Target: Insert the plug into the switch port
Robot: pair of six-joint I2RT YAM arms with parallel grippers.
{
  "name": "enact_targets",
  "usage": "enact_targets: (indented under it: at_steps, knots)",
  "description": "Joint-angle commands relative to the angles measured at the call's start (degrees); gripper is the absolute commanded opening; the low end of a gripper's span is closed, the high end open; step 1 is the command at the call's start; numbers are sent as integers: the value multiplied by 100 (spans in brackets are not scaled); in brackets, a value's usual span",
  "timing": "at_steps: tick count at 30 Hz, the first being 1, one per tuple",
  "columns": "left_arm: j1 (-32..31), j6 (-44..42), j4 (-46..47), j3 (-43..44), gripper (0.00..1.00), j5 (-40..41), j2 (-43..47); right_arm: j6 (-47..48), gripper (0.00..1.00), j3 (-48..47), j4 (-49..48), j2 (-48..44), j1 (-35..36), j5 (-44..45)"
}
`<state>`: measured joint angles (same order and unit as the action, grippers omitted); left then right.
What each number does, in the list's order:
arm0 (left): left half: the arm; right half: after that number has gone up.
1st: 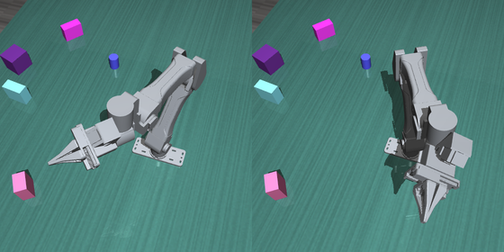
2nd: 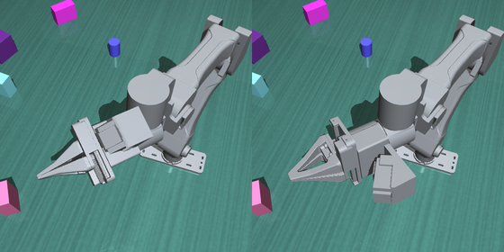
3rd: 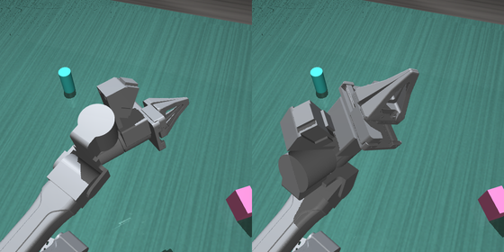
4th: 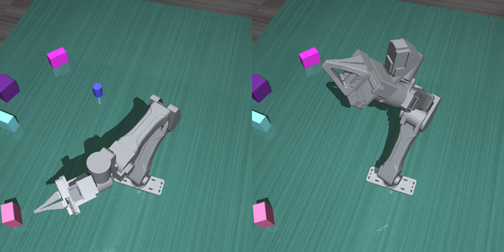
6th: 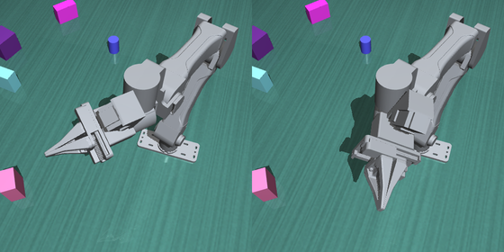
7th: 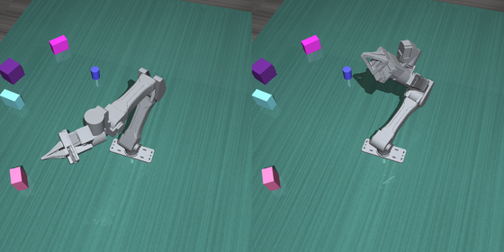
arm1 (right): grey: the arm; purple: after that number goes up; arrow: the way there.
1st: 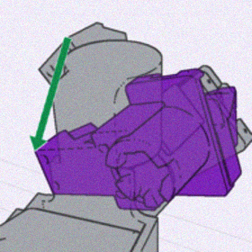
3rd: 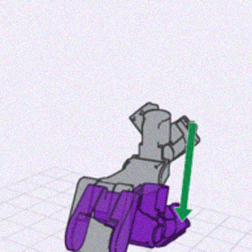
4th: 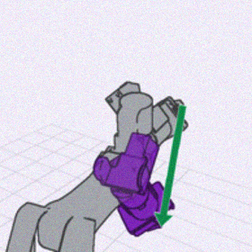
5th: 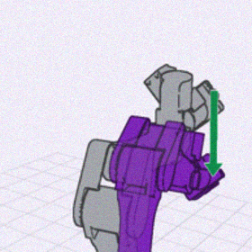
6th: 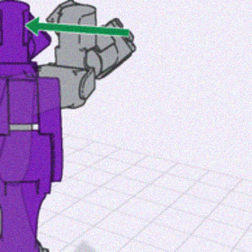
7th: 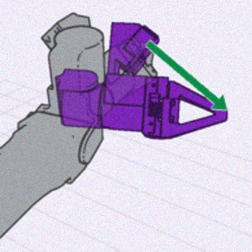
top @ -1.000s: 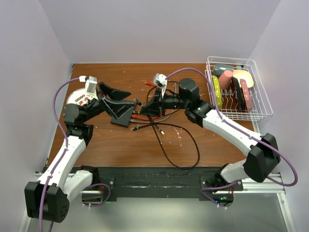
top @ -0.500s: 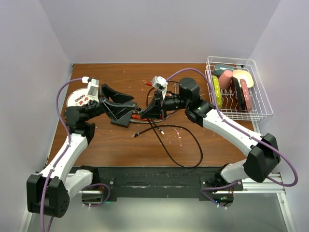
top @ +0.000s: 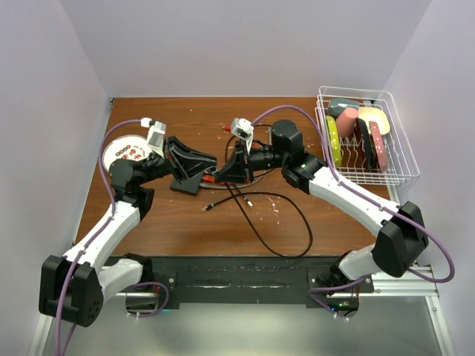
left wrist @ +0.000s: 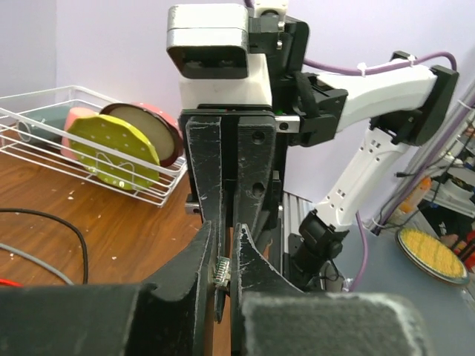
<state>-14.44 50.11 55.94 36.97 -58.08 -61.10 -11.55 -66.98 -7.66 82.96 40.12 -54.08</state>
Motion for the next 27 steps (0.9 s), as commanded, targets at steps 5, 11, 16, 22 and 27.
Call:
enact_targets:
  at_steps: [5,11,16,22,27]
  knots:
    - [-59,-915,-1866,539,0,1079,573,57,67,-105,-112,-771,31,1925]
    - [-86,-862,-2579,733,0,1703,749,-216,79,-16,-605,-869,49,2324]
    - [-112,-836,-2703,776,0,1765,775,-312,78,-227,-675,-518,180,2315]
    - [-112,-792,-2676,776,0,1766,837,-321,76,-438,-649,-210,356,2394]
    - [-112,-783,-2676,777,0,1730,846,-479,54,-351,-965,-192,365,2420]
